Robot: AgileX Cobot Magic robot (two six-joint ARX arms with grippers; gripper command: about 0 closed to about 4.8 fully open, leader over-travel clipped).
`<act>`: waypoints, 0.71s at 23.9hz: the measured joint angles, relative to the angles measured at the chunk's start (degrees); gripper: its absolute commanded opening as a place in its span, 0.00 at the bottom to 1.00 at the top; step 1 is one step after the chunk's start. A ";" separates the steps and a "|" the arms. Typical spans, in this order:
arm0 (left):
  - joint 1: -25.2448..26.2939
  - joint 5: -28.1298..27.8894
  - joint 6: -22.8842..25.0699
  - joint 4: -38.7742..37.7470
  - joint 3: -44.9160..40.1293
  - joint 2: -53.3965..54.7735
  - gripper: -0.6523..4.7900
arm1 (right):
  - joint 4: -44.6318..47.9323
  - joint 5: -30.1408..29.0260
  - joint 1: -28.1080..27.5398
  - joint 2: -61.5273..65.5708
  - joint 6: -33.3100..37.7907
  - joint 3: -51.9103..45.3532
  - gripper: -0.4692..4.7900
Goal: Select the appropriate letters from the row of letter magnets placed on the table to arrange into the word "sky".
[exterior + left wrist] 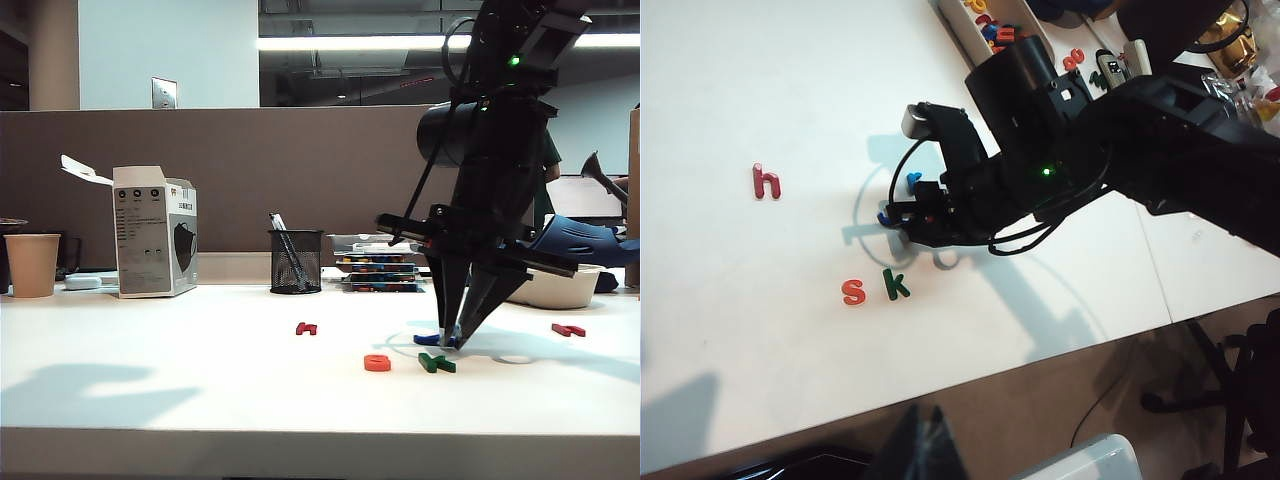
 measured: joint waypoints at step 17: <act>0.00 0.02 0.00 0.00 0.00 0.00 0.11 | 1.81 -0.52 -2.62 -4.07 -0.35 -0.68 0.19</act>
